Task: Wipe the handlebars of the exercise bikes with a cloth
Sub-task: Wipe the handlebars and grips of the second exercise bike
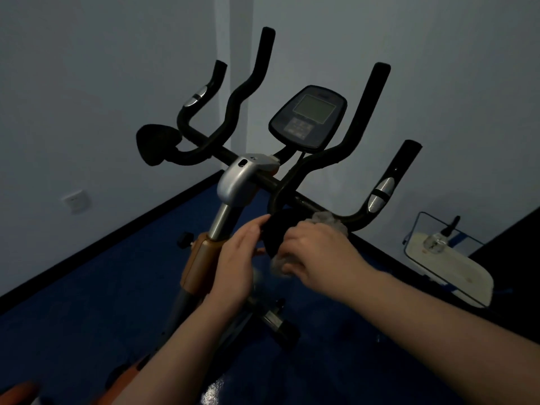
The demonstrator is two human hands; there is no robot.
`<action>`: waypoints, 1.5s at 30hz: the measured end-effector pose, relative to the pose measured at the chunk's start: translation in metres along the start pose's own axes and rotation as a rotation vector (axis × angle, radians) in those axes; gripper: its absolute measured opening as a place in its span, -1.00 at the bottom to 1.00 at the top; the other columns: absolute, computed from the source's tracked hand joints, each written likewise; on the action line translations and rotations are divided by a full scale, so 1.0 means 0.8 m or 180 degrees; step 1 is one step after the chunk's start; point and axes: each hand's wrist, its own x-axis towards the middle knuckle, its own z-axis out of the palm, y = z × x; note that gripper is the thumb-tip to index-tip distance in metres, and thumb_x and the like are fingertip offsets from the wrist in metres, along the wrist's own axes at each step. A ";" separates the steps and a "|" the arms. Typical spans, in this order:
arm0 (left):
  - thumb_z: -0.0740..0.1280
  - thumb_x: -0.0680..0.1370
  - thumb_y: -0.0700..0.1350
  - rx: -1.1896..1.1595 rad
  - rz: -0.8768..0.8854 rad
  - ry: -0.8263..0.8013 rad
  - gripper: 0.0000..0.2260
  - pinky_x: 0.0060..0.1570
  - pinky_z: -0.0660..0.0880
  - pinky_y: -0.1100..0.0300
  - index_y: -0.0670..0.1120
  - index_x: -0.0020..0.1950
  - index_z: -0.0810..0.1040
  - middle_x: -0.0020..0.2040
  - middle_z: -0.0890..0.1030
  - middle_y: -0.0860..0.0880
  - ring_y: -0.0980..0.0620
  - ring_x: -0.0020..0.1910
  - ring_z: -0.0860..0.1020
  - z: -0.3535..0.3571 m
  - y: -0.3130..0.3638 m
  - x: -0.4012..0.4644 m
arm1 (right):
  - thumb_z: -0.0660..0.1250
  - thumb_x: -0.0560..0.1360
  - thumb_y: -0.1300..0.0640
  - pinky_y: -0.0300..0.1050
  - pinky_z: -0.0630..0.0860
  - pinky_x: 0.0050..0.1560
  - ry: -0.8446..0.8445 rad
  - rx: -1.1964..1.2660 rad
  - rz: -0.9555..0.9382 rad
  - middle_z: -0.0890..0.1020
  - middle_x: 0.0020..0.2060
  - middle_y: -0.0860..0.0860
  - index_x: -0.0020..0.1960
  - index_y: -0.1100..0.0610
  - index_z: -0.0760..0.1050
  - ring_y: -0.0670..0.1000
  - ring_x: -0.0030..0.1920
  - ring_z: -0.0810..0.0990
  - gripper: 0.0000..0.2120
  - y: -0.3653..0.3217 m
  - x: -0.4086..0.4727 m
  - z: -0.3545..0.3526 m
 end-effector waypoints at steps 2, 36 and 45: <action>0.12 0.64 -0.14 0.0048 -0.0005 0.0012 -0.72 0.05 0.54 0.29 -0.08 0.27 0.54 0.13 0.63 0.04 0.21 0.09 0.59 -0.001 0.004 0.001 | 0.33 0.47 0.01 -0.02 0.48 0.01 -0.0416 -0.0139 0.0156 0.57 0.04 -0.02 0.05 0.00 0.61 0.05 0.09 0.51 -0.81 0.010 -0.002 -0.022; 0.42 0.47 -0.19 0.0970 0.0309 -0.0081 -0.88 -0.13 0.52 0.41 -0.05 -0.01 0.67 -0.15 0.69 0.06 0.18 -0.12 0.64 -0.006 0.024 0.057 | 0.19 0.58 -0.04 -0.17 0.50 -0.16 0.1189 0.2185 0.2525 0.64 -0.20 -0.09 -0.01 -0.04 0.59 -0.15 -0.19 0.57 -0.79 0.025 0.007 0.018; 0.42 0.48 -0.17 0.0890 0.0323 0.0131 -0.89 -0.19 0.49 0.27 -0.06 -0.01 0.68 -0.15 0.69 -0.01 0.15 -0.25 0.60 0.003 0.020 0.057 | 0.07 0.63 0.00 -0.05 0.42 -0.17 0.1019 0.1514 0.2807 0.56 -0.10 0.03 0.06 0.10 0.49 0.05 -0.11 0.52 -0.73 0.018 0.020 0.020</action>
